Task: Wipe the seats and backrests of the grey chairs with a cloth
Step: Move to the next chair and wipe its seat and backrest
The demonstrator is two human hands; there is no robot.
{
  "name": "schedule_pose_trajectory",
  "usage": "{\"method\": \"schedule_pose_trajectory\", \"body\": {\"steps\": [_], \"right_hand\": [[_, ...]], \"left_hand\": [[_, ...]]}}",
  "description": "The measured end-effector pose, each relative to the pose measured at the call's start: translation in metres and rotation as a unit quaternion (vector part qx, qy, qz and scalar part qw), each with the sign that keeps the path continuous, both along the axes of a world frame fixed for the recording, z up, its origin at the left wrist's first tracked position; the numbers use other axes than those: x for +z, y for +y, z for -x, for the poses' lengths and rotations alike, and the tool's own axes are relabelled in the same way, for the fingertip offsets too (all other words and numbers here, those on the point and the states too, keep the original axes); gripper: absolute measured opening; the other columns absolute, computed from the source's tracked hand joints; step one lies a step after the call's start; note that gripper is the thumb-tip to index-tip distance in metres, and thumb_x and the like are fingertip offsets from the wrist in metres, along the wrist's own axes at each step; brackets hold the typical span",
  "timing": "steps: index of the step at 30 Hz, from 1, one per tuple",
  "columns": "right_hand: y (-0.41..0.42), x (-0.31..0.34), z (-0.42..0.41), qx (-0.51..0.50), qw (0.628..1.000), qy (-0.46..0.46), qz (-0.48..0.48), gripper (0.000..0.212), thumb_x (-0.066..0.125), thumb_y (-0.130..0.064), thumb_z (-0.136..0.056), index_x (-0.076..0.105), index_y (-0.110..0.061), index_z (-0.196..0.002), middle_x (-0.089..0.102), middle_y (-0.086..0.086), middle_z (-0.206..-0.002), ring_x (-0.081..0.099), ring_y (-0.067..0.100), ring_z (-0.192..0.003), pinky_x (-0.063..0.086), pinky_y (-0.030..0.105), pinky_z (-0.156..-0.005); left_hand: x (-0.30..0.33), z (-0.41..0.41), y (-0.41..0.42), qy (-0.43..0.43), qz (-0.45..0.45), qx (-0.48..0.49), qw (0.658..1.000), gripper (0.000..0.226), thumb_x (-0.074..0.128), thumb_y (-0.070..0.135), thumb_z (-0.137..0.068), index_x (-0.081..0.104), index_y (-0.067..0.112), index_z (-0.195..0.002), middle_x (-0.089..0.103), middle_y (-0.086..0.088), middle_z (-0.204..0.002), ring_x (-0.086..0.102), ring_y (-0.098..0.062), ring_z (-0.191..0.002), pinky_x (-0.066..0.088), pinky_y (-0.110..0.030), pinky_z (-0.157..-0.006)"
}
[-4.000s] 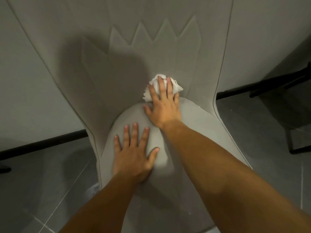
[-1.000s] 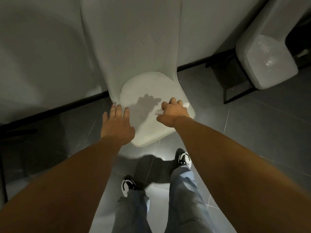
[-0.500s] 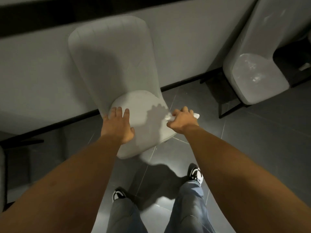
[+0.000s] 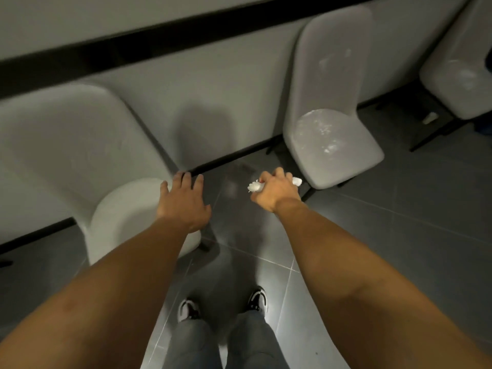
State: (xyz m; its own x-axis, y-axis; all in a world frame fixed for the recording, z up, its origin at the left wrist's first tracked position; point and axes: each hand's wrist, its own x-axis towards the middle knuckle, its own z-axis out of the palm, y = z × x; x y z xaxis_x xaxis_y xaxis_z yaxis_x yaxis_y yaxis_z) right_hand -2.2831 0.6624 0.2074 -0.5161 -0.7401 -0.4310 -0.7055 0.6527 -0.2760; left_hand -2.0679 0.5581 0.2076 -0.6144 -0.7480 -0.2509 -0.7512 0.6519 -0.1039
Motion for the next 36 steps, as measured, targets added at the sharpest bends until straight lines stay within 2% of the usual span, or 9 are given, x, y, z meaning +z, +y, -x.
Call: {"method": "schedule_pose_trajectory", "body": {"steps": [9,14,19,24,29,34,36], "right_hand": [[0.029,0.015,0.116,-0.067,0.998,0.016,0.001,0.048,0.058,-0.048,-0.081,0.055,-0.029,-0.125,0.041,0.004,-0.124,0.036,0.030,-0.118,0.039,0.045,-0.100],[0.028,0.029,0.172,-0.098,0.995,0.036,-0.007,0.046,0.058,-0.048,-0.081,0.054,-0.028,-0.123,0.041,0.005,-0.124,0.036,0.030,-0.117,0.038,0.044,-0.096],[0.020,0.036,0.222,-0.122,0.991,0.052,-0.014,0.049,0.057,-0.050,-0.082,0.052,-0.028,-0.126,0.040,0.005,-0.127,0.036,0.030,-0.119,0.042,0.047,-0.100],[0.014,0.037,0.272,-0.124,0.991,0.053,-0.025,0.056,0.057,-0.055,-0.078,0.051,-0.029,-0.127,0.040,0.003,-0.125,0.036,0.030,-0.116,0.042,0.049,-0.100],[0.012,0.031,0.327,-0.112,0.992,0.051,-0.027,0.057,0.056,-0.057,-0.076,0.051,-0.030,-0.126,0.040,0.003,-0.125,0.036,0.029,-0.117,0.041,0.045,-0.096],[0.007,0.018,0.395,-0.061,0.995,0.060,-0.044,0.056,0.056,-0.059,-0.079,0.051,-0.034,-0.128,0.040,0.001,-0.129,0.036,0.029,-0.122,0.034,0.041,-0.083],[0.005,0.010,0.428,-0.039,0.997,0.047,-0.045,0.055,0.058,-0.058,-0.080,0.051,-0.033,-0.128,0.039,0.002,-0.131,0.036,0.030,-0.123,0.037,0.042,-0.087]], "left_hand": [[0.013,0.142,-0.003,0.021,-0.025,-0.061,0.998,0.082,0.038,0.059,-0.085,0.015,0.017,-0.151,0.025,-0.013,-0.152,0.015,-0.033,-0.141,0.021,-0.055,-0.110],[0.018,0.211,-0.020,0.049,-0.055,-0.085,0.994,0.076,0.041,0.058,-0.083,0.028,0.015,-0.145,0.039,-0.013,-0.140,0.034,-0.032,-0.130,0.034,-0.052,-0.102],[0.020,0.258,-0.038,0.039,-0.067,-0.108,0.991,0.076,0.042,0.058,-0.085,0.023,0.017,-0.147,0.036,-0.012,-0.142,0.030,-0.032,-0.132,0.032,-0.051,-0.104],[0.027,0.307,-0.062,0.046,-0.053,-0.113,0.991,0.075,0.043,0.057,-0.084,0.028,0.017,-0.144,0.038,-0.014,-0.140,0.031,-0.032,-0.131,0.033,-0.051,-0.102],[0.021,0.347,-0.064,0.037,-0.066,-0.091,0.993,0.075,0.046,0.056,-0.083,0.028,0.016,-0.144,0.037,-0.015,-0.141,0.031,-0.033,-0.132,0.031,-0.052,-0.104],[0.017,0.396,-0.067,0.019,-0.041,-0.045,0.998,0.076,0.042,0.057,-0.084,0.026,0.016,-0.146,0.035,-0.015,-0.146,0.025,-0.032,-0.136,0.030,-0.052,-0.105],[0.016,0.421,-0.063,0.014,-0.028,-0.008,0.999,0.077,0.041,0.058,-0.084,0.024,0.017,-0.147,0.034,-0.013,-0.146,0.024,-0.032,-0.137,0.029,-0.052,-0.105]]}}
